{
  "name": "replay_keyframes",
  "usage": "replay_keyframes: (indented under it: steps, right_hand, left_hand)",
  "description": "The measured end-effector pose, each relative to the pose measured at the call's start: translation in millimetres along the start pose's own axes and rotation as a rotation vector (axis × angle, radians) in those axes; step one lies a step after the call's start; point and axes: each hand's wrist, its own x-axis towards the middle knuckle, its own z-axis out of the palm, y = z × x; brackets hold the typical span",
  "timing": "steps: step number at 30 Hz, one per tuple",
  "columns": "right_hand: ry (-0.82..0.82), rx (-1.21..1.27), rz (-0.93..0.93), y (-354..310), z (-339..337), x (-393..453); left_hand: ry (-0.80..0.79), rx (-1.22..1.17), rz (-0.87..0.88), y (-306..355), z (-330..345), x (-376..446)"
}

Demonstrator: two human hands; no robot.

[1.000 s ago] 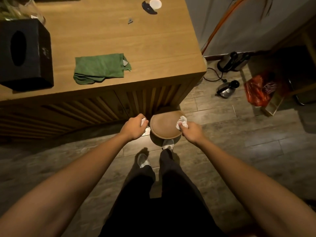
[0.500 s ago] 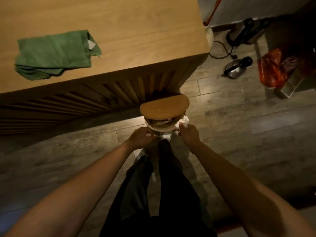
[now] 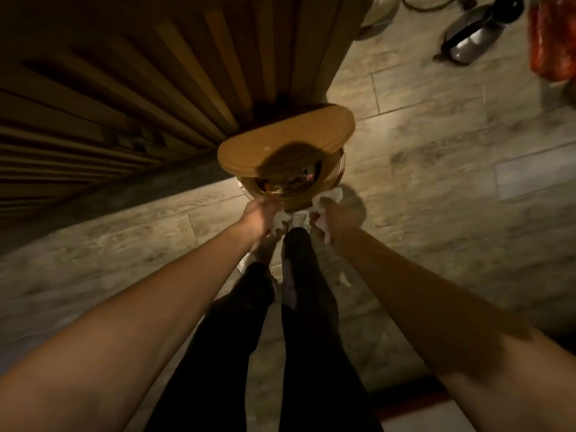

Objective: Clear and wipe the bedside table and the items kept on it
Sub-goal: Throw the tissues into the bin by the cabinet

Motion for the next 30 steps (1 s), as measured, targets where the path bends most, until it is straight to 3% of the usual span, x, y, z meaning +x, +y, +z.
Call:
replay_keyframes:
  steps: [6,12,22,24,30]
  right_hand:
    - [-0.048,0.120,0.089,-15,22,53]
    - [-0.108,0.064,0.044,-22,29,56]
    - [0.057,-0.067,-0.075,-41,22,-17]
    - [0.076,-0.188,-0.128,-48,20,-41]
    - [0.282,-0.894,-0.617,-70,17,-127]
  left_hand:
    - [0.030,-0.092,-0.041,-5,12,57]
    - [0.043,-0.102,-0.033,1,3,54]
    - [0.163,0.078,0.035,23,-48,-14]
    - [0.147,0.212,0.096,31,-56,-37]
    - [0.157,0.756,0.357,68,-79,-125]
